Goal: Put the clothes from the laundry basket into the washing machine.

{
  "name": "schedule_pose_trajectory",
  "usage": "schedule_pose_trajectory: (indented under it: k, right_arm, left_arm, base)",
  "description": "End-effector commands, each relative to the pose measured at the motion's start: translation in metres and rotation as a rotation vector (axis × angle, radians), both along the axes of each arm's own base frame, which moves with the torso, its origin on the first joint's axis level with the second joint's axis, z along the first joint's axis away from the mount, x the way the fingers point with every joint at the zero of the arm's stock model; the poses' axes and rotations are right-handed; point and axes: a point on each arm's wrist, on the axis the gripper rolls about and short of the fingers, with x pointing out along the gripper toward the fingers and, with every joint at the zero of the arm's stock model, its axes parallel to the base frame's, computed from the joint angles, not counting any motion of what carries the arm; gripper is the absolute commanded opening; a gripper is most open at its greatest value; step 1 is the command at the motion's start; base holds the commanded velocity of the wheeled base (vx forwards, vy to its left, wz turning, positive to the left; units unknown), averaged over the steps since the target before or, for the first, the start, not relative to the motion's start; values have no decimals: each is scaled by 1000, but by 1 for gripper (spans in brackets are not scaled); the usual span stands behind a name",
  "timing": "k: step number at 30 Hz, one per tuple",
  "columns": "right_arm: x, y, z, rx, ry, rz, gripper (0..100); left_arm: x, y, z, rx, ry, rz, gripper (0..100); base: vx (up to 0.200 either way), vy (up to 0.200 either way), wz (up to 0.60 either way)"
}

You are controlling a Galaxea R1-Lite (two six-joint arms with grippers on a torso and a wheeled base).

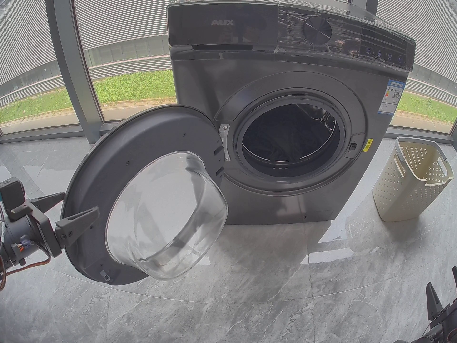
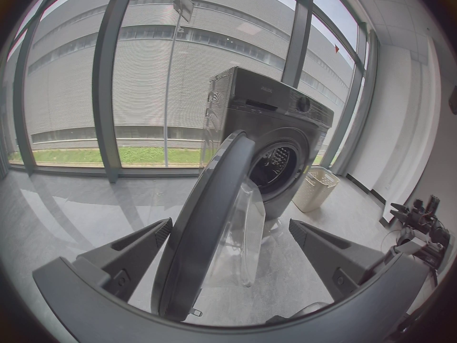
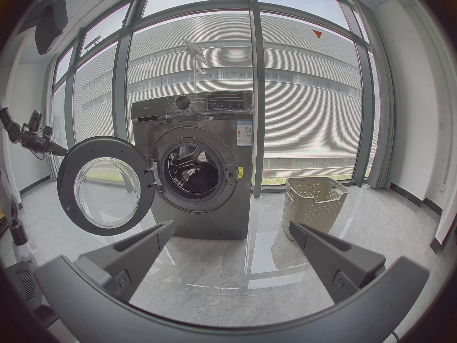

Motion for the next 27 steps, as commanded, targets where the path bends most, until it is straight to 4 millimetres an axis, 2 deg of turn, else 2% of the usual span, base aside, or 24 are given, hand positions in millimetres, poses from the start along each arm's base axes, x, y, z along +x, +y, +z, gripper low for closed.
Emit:
schedule_pose_trajectory:
  k: [1, 5, 8, 9, 12, 18, 27]
  right_arm:
    - [0, 0, -5, 0, 1, 0, 100]
    - [0, 0, -5, 0, 1, 0, 100]
    - [0, 0, -5, 0, 1, 0, 100]
    - [0, 0, -5, 0, 1, 0, 100]
    - [0, 0, -5, 0, 1, -2, 100]
    - [0, 0, -5, 0, 1, -2, 100]
    - [0, 0, -5, 0, 1, 0, 100]
  left_arm:
    - [6, -5, -3, -4, 27, -56, 100]
    - [2, -19, 8, -25, -8, -162, 100]
    - [-6, -29, 18, -84, -26, -240, 100]
    - [-15, -33, 24, -122, -34, -284, 100]
    - [-24, -37, 26, -150, -33, -336, 100]
    - [-25, -35, 20, -143, -19, -314, 100]
    - [-18, -18, 13, -43, -51, -75, 100]
  base:
    - [0, 0, 0]
    - [0, 0, 0]
    - [0, 0, 0]
    - [0, 0, 0]
    - [0, 0, 0]
    - [0, 0, 0]
    - [0, 0, 0]
